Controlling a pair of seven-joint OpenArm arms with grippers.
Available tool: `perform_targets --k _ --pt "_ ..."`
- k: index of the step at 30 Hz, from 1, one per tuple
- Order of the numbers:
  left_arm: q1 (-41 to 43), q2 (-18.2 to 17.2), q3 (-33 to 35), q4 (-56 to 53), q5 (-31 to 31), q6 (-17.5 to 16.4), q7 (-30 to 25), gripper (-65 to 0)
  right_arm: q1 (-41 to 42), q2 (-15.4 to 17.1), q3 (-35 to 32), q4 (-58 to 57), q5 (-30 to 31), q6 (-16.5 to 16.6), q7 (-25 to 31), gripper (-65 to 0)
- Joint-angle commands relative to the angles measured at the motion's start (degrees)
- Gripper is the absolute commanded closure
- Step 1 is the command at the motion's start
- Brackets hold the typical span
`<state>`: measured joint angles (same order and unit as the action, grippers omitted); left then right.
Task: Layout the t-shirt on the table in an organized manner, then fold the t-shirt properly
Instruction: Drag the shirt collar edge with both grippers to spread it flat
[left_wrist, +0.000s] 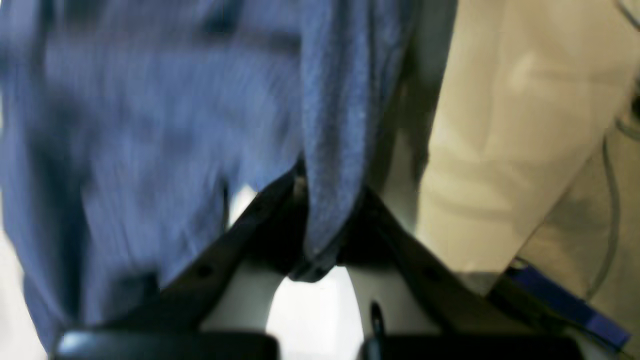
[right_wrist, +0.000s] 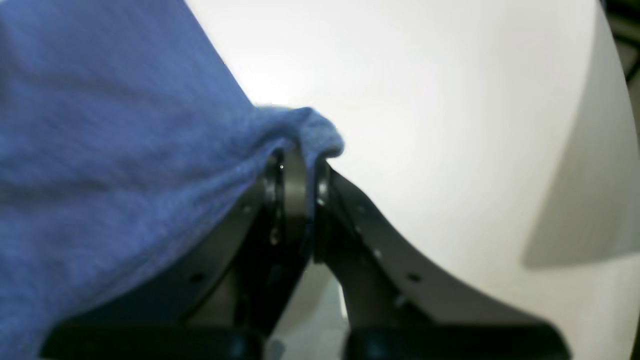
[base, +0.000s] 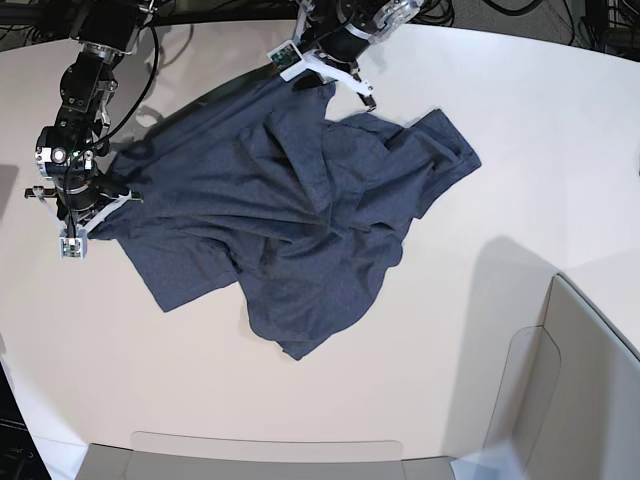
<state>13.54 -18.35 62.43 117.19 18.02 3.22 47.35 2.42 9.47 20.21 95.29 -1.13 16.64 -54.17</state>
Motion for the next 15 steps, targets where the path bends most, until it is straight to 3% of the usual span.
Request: perform_targets --k 1,5,9,15 --pt "-2.9 3.8 1.2 -0.3 1.1 4.2 0.0 0.0 2.2 0.7 0.1 1.4 -0.4 -0.8 2.5 0.0" --pt "-8.5 4.0 1.3 -0.3 1.1 4.2 -2.2 0.0 3.4 0.5 0.1 1.4 -0.4 -0.8 2.5 0.0" --pt "-11.9 5.6 1.7 -3.0 0.8 4.0 -9.7 0.0 4.2 1.3 0.1 1.0 -0.5 -0.8 2.5 0.0" --pt "-13.9 9.8 3.3 -11.6 -7.8 -5.1 -20.6 0.0 5.1 6.2 0.1 1.0 -0.5 -0.8 2.5 0.0"
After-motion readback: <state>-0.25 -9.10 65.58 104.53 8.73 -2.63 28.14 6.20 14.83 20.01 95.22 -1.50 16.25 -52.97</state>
